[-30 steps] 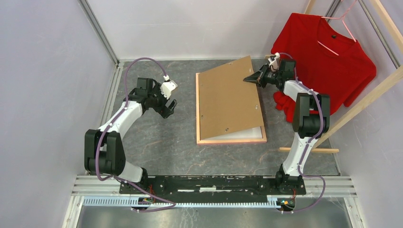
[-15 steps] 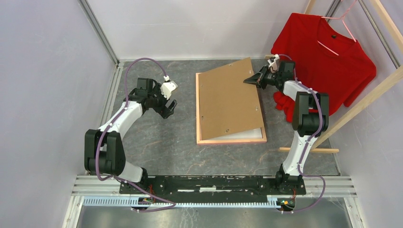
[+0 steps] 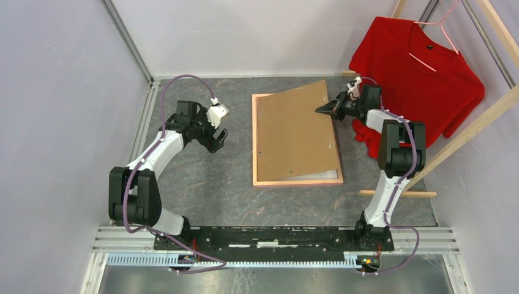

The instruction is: Put the photo into the frame

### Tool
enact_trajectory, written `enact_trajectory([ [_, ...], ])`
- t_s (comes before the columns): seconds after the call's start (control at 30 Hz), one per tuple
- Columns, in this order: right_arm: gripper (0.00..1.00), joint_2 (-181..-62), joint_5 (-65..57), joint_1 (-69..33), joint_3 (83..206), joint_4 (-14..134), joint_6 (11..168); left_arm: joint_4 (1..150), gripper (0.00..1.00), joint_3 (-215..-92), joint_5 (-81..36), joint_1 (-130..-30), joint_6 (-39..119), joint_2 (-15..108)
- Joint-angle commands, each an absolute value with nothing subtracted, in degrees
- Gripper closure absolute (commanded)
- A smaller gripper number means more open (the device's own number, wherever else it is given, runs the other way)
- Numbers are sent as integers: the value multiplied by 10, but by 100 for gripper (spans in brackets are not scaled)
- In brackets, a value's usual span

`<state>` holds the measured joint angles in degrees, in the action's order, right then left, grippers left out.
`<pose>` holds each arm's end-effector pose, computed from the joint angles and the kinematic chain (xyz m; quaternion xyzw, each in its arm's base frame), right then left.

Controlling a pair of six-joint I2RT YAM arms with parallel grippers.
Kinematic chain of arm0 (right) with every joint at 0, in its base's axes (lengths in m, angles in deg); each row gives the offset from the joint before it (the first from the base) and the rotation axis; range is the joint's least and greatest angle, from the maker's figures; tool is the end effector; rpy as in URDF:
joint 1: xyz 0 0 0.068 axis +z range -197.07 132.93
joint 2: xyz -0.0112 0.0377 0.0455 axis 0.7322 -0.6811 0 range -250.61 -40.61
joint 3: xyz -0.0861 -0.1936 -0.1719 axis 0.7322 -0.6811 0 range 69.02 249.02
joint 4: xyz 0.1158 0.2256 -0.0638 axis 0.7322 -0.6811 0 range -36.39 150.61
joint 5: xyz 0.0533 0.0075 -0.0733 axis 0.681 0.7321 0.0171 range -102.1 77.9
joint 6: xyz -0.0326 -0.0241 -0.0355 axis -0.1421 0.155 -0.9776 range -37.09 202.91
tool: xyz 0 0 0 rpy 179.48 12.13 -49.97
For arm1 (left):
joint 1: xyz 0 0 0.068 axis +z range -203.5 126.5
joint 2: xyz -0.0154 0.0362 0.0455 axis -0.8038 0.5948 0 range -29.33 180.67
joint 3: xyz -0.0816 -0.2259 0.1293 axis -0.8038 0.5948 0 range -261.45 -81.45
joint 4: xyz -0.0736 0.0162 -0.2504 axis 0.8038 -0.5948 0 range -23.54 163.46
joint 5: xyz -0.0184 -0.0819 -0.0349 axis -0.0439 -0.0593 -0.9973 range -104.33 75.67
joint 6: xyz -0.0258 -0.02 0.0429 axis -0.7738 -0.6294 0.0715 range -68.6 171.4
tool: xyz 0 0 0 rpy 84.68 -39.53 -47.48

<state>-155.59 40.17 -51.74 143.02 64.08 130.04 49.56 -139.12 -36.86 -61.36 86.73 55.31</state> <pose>0.4326 -0.0071 0.1792 0.1765 0.8094 0.5120 0.2270 0.3036 -0.0557 0.2358 0.4010 0.8352 -0.1007 0.3628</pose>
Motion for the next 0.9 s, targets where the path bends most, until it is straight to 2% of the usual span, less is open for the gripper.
enact_trajectory([
  [0.0, 100, -1520, 404, -521, 1406, 687, 1326, 507, 0, -1390, -366, -616, 883, 545],
  [0.33, 100, -1522, 401, -514, 1390, 754, 1351, 507, 0, -1388, -366, -616, 886, 547],
  [0.87, 100, -1526, 354, -451, 1362, 736, 1315, 507, 0, -1394, -350, -616, 887, 573],
])
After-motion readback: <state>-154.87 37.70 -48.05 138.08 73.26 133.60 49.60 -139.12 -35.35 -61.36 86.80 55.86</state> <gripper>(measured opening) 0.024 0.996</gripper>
